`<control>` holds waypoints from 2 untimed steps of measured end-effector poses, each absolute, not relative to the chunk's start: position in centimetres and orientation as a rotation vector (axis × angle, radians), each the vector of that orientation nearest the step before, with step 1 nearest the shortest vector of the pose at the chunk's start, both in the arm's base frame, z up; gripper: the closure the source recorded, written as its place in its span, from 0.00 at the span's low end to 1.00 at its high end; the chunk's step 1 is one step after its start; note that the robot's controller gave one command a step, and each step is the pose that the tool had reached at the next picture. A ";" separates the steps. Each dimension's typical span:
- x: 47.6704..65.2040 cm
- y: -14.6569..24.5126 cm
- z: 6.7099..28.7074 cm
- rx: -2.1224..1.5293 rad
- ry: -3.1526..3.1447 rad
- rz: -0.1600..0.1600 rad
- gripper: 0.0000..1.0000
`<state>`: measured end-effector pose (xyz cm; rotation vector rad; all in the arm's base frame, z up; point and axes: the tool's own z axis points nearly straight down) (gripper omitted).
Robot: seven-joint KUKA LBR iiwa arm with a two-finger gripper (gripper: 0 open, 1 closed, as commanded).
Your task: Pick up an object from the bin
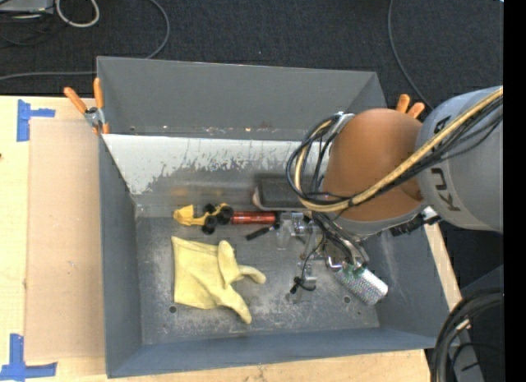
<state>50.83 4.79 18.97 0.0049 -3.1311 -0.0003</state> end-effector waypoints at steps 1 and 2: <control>51.0 4.7 19.4 0.000 -3.139 -0.001 0.00; 53.6 11.3 10.2 -0.440 -3.105 -0.001 0.00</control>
Offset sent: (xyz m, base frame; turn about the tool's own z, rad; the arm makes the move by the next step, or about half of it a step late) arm 0.0355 0.0876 -0.1197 0.3767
